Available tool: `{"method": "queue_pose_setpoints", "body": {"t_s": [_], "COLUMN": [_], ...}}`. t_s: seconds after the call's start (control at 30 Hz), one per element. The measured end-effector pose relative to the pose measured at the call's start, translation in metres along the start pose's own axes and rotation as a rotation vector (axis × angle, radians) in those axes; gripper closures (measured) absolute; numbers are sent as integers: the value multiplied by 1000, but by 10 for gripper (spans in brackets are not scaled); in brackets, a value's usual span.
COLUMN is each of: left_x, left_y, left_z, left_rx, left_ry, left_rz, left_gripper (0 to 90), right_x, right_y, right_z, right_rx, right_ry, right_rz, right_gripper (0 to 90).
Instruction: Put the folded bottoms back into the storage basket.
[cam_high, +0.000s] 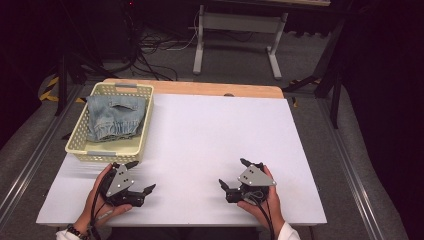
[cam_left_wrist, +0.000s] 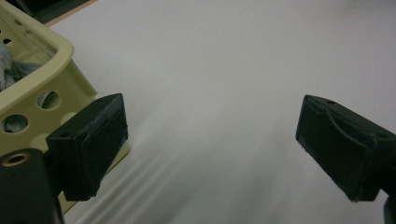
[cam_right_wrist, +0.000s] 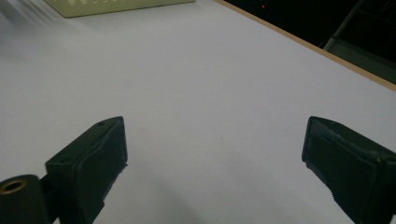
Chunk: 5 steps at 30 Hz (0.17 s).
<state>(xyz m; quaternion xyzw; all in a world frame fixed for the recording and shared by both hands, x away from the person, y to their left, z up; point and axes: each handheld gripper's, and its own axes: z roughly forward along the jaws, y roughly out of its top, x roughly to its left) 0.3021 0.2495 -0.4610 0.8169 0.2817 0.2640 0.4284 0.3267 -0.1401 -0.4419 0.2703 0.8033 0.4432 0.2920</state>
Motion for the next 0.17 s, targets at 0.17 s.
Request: {"method": "queue_pose_setpoints", "body": {"t_s": [0.17], "left_x": [1], "left_y": [1], "left_z": [0], "left_rx": [-7], "left_ry": [8], "left_rz": [-7], "left_gripper": [99], "right_x": [0], "right_y": [0], "right_z": [0], "right_rx": [-3], "right_ry": [4], "right_rz": [0], "right_gripper": [74]}}
